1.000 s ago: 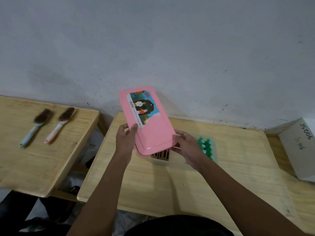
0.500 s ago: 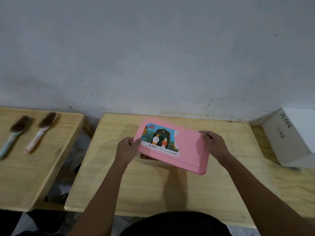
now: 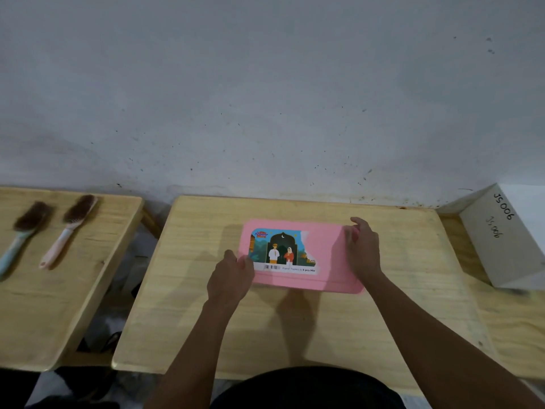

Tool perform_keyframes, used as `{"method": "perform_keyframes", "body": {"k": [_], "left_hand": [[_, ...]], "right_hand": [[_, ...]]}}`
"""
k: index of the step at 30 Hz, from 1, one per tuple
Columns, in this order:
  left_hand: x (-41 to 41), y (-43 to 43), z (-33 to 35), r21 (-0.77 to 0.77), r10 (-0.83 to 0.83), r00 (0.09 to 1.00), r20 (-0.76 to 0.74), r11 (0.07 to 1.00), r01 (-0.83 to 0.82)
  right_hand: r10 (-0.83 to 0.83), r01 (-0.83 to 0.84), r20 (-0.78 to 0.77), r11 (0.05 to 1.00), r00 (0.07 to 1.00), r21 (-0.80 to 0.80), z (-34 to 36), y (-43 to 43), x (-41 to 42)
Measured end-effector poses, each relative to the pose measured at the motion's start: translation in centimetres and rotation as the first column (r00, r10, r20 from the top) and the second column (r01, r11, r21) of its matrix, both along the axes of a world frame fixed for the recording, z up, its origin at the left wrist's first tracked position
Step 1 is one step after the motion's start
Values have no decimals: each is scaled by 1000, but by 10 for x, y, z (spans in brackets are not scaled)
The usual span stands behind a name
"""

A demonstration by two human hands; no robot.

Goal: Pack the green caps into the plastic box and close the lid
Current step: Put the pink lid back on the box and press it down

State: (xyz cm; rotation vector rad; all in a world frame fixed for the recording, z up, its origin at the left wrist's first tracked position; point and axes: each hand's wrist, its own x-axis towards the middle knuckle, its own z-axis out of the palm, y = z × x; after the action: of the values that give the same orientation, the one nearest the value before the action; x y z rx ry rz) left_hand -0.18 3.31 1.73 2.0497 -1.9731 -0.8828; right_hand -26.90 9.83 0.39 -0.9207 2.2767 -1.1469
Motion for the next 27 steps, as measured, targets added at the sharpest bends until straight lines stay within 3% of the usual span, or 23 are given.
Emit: {"method": "perform_keyframes", "body": {"k": [4, 13, 16, 18, 21, 27], "left_hand": [[-2, 1, -4, -8, -11, 1000, 17, 1000, 12], [-5, 6, -23, -144, -75, 990, -121, 988, 58], [-11, 0, -24, -202, -211, 976, -49, 959, 197], [-16, -7, -23, -196, -261, 965, 17, 946, 259], [-26, -17, -23, -196, -308, 947, 88, 927, 320], [-37, -27, -26, -212, -281, 952, 121, 930, 301]], "right_hand": [[31, -29, -66, 999, 997, 37, 0, -7, 0], [54, -44, -66, 989, 996, 140, -10, -12, -4], [35, 16, -270, 982, 962, 186, -7, -12, 2], [144, -38, -443, 970, 885, 240, -7, -14, 7], [307, -172, -451, 933, 838, 317, -15, -14, 15], [388, -223, -432, 896, 814, 385, -17, -10, 17]]}}
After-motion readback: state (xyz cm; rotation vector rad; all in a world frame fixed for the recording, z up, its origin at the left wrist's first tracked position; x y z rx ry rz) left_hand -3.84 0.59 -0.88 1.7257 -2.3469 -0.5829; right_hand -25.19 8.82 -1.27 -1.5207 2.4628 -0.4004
